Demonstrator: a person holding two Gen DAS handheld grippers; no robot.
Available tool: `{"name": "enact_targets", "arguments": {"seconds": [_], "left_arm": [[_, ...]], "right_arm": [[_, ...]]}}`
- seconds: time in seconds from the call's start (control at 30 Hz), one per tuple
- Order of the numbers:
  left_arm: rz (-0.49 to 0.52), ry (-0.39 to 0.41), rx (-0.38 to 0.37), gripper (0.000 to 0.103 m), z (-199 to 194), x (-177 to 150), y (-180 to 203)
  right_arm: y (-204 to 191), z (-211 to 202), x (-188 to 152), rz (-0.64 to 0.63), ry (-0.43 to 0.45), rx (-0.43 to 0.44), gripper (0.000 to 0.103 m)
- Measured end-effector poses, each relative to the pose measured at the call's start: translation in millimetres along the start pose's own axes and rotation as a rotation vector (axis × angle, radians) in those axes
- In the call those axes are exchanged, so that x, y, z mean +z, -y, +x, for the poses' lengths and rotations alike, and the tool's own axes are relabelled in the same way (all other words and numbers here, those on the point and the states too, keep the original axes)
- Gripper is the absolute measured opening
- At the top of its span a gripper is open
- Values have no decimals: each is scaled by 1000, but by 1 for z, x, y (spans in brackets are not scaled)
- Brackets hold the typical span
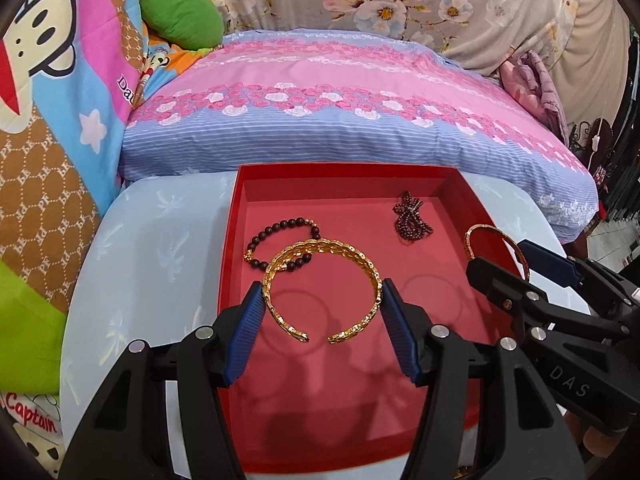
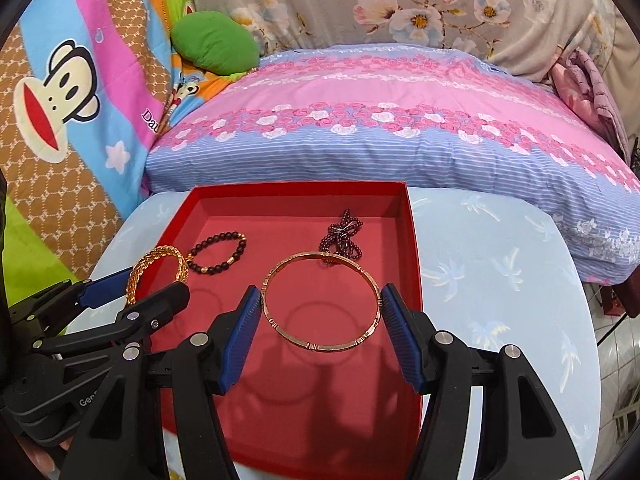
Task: Organize jewelry
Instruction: 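Carry the cuff and bangle into the red box and open both tools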
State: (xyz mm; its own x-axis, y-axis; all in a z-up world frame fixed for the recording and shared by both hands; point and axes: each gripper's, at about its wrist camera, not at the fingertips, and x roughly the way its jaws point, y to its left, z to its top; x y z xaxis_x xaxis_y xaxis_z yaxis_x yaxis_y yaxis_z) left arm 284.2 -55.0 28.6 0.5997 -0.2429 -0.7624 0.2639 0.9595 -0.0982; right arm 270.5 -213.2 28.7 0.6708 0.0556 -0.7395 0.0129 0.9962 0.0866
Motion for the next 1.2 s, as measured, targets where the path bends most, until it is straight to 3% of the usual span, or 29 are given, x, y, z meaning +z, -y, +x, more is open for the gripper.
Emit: {"name": "enact_targets", "arguments": {"seconds": [0.6,0.93,1.2], "left_arm": [[-37,-89,1,56,45,4,-14],[-48,-72,5,59,41,6,-16],[-30,-38,6,59,14,1,-11]], "right_arm": [[0,55,5,11,-97,-11,60],[-1,51,4,3,-88,-21,60],[-6,19,-1,-20,-41,-16,60]]}}
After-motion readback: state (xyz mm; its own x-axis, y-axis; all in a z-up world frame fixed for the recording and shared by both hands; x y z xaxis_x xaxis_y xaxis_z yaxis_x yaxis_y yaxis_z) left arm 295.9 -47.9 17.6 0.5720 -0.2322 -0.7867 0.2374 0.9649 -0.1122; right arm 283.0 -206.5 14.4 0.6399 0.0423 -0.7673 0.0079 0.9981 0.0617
